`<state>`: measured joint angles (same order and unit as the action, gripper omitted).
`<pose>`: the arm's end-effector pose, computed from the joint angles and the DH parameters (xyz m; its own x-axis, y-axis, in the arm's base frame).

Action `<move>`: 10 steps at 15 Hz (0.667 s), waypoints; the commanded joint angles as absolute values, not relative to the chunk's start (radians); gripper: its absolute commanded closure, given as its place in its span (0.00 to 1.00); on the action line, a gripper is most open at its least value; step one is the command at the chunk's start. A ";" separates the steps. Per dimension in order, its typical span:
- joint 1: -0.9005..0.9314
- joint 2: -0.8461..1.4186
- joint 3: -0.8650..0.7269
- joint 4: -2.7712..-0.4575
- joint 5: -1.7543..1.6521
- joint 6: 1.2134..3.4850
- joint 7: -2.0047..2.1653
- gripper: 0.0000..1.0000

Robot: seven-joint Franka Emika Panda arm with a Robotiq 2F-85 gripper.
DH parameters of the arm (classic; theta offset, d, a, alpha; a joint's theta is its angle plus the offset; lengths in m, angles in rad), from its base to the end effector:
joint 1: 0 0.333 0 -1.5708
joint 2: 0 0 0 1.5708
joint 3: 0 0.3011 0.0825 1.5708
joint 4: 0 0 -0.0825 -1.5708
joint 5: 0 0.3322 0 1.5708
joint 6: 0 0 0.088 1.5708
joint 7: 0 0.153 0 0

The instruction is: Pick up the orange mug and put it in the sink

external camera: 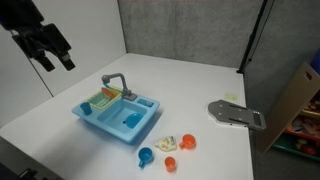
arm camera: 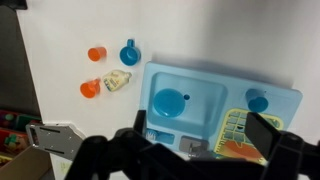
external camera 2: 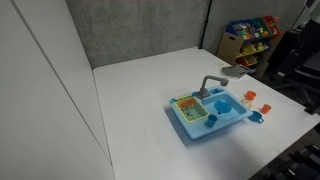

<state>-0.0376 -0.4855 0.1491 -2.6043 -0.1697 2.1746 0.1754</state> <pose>0.3555 0.0246 0.3874 0.9970 0.0215 0.0739 0.0062 -0.9794 0.2019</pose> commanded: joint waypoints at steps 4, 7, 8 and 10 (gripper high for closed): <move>-0.020 -0.476 0.135 -2.589 -0.173 2.164 0.181 0.00; -0.007 -0.446 0.137 -2.543 -0.158 2.140 0.178 0.00; -0.004 -0.435 0.137 -2.526 -0.153 2.134 0.179 0.00; 0.004 -0.407 0.135 -2.481 -0.145 2.115 0.172 0.00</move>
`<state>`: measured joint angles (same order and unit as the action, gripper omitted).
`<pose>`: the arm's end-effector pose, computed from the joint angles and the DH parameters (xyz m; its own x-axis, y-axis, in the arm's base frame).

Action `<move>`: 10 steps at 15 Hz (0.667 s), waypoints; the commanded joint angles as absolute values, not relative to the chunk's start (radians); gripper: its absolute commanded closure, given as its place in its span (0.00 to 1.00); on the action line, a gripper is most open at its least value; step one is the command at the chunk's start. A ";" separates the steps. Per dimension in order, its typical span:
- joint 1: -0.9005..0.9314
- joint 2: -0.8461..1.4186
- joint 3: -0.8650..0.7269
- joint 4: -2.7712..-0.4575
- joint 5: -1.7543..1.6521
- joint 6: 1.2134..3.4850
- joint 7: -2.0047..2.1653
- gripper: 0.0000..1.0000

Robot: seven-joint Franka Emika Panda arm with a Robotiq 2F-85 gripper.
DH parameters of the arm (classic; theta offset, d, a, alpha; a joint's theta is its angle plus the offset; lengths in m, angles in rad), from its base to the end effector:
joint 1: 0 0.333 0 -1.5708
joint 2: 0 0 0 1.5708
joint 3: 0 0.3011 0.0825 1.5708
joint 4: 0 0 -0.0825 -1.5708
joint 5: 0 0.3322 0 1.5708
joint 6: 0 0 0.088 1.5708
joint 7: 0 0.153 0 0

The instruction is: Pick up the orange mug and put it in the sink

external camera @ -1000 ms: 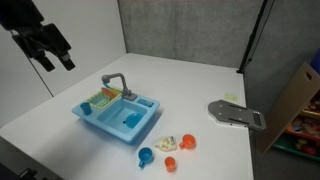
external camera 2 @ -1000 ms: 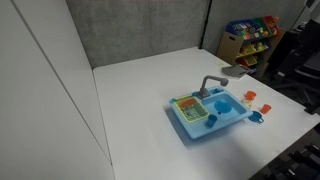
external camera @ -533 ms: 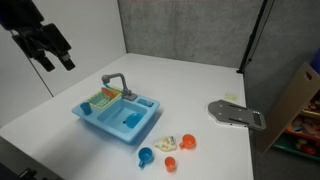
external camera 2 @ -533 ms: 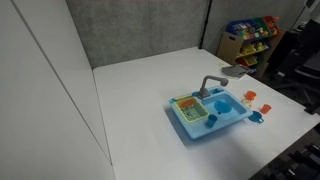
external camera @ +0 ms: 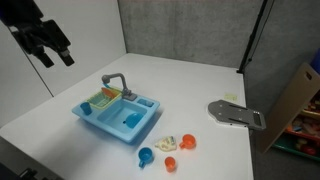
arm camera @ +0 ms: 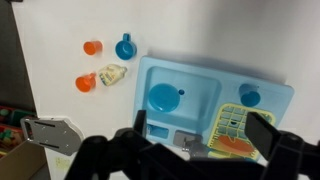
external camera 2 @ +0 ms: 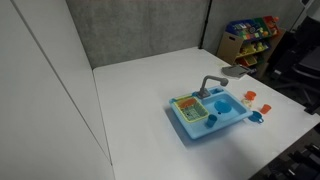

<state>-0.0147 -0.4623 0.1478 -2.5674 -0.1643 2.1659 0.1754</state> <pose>0.3639 0.0343 0.3938 0.9961 0.0405 0.0789 0.0245 -0.9807 0.1941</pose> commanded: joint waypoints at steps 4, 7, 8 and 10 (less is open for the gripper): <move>0.002 -0.336 0.129 -2.386 -0.135 2.074 0.182 0.00; -0.006 -0.276 0.101 -2.332 -0.111 2.049 0.176 0.00; -0.010 -0.253 0.087 -2.317 -0.102 2.040 0.170 0.00; -0.017 -0.214 0.059 -2.298 -0.085 2.037 0.162 0.00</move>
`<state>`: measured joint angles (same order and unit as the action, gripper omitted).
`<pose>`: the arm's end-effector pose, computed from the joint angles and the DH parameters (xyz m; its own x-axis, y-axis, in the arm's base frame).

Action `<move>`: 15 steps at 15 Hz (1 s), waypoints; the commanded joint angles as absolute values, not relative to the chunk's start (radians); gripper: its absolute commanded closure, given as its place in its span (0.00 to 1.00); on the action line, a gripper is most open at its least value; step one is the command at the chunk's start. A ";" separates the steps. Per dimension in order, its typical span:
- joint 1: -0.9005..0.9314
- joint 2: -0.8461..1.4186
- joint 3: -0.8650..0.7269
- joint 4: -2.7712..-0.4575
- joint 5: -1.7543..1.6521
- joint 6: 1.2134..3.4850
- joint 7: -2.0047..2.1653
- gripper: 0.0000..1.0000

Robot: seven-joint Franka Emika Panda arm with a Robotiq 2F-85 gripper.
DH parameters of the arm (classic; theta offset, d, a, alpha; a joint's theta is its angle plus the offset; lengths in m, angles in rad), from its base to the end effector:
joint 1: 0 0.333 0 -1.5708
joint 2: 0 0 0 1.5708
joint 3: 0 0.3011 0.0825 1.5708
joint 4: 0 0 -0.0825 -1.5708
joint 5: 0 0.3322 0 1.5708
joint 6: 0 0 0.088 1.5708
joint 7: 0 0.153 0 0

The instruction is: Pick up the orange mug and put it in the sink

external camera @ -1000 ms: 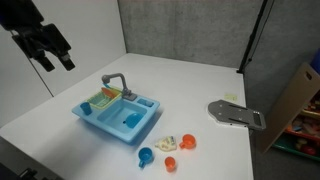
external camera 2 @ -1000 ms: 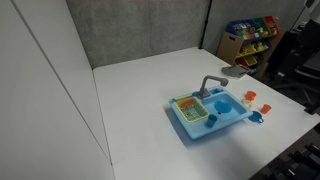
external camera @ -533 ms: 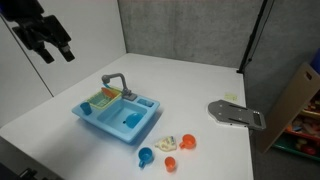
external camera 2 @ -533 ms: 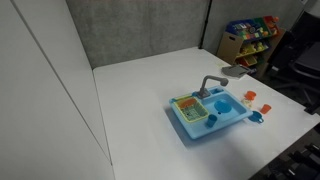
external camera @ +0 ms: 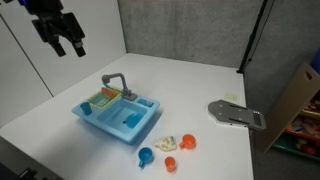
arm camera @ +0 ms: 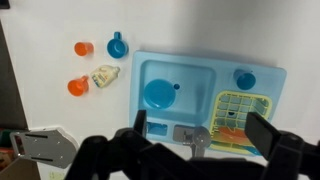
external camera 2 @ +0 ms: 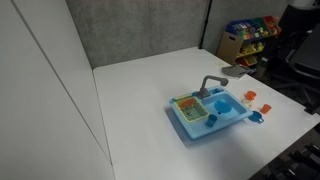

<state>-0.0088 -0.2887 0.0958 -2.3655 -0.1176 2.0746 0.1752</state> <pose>0.4113 0.0254 0.4034 0.9993 -0.0342 0.0148 -0.0358 -0.9910 0.1290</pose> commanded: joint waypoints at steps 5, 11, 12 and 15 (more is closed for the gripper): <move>-0.050 -0.106 -0.013 -2.254 -0.069 2.049 0.164 0.00; -0.095 0.037 -0.080 -2.164 -0.036 2.064 0.165 0.00; -0.100 0.060 -0.088 -2.148 -0.022 2.073 0.164 0.00; -0.110 0.111 -0.104 -2.118 -0.002 2.103 0.172 0.00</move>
